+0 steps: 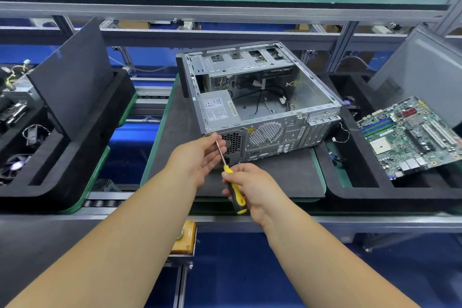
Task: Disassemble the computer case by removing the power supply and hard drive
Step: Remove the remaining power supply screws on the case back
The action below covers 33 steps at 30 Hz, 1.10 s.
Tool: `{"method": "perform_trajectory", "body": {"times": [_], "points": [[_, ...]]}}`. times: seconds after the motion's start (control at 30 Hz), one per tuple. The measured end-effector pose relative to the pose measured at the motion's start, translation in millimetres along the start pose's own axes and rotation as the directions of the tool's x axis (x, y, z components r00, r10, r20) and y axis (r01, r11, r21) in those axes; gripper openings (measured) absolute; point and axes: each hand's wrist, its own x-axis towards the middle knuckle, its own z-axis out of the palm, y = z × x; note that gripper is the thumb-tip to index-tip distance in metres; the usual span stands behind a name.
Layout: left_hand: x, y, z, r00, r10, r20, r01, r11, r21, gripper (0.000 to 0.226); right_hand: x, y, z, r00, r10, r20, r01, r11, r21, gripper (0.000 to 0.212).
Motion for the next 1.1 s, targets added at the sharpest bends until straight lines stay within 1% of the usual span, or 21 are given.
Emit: {"method": "perform_trajectory", "body": {"times": [0.13,0.33,0.43,0.5,0.57,0.67,0.73,0.83,0.93,1.03,1.1], "points": [[-6.8,1.4,10.6,0.995,0.100,0.007,-0.100,0.992,0.074,0.013,-0.8,-5.3,-13.9,0.998,-0.057,-0.004,0.057,0.998,0.000,0.007],[-16.5,2.5,43.1,0.973,0.229,0.025,-0.229,0.952,0.202,0.009,-12.1,-17.1,-43.2,0.988,-0.145,-0.049,0.141,0.988,-0.067,0.007],[-19.4,0.7,64.1,0.964,0.263,0.034,-0.264,0.941,0.212,0.013,-18.5,-24.1,-67.7,0.977,-0.202,-0.063,0.193,0.973,-0.130,0.007],[-19.7,-2.6,78.4,0.962,0.268,0.059,-0.275,0.933,0.232,0.014,-22.1,-26.8,-85.5,0.966,-0.246,-0.074,0.235,0.963,-0.136,0.012],[-19.1,-11.4,92.5,0.962,0.231,0.143,-0.264,0.921,0.288,0.017,-24.0,-27.7,-104.5,0.949,-0.293,-0.118,0.283,0.954,-0.097,0.019],[-17.9,-36.4,116.3,0.947,0.068,0.313,-0.208,0.874,0.440,0.024,-24.4,-27.3,-136.2,0.913,-0.362,-0.189,0.355,0.932,-0.071,0.012],[-16.1,-54.6,131.2,0.929,-0.021,0.370,-0.194,0.822,0.535,0.024,-24.7,-26.3,-155.5,0.902,-0.390,-0.188,0.380,0.921,-0.086,0.012],[-10.7,-74.7,150.4,0.925,-0.075,0.373,-0.169,0.797,0.580,0.022,-23.2,-22.8,-179.1,0.898,-0.391,-0.201,0.369,0.919,-0.140,0.008],[-4.9,-87.0,167.0,0.926,-0.113,0.360,-0.123,0.811,0.572,0.020,-21.0,-20.2,-199.9,0.898,-0.380,-0.220,0.342,0.920,-0.194,0.006],[-0.5,-96.0,181.3,0.921,-0.162,0.355,-0.059,0.842,0.537,0.019,-18.1,-19.5,-219.0,0.903,-0.362,-0.230,0.319,0.925,-0.204,0.009],[2.7,-100.8,190.0,0.916,-0.179,0.358,-0.046,0.841,0.539,0.020,-14.6,-19.0,-229.3,0.893,-0.363,-0.265,0.302,0.921,-0.246,0.010]]}}
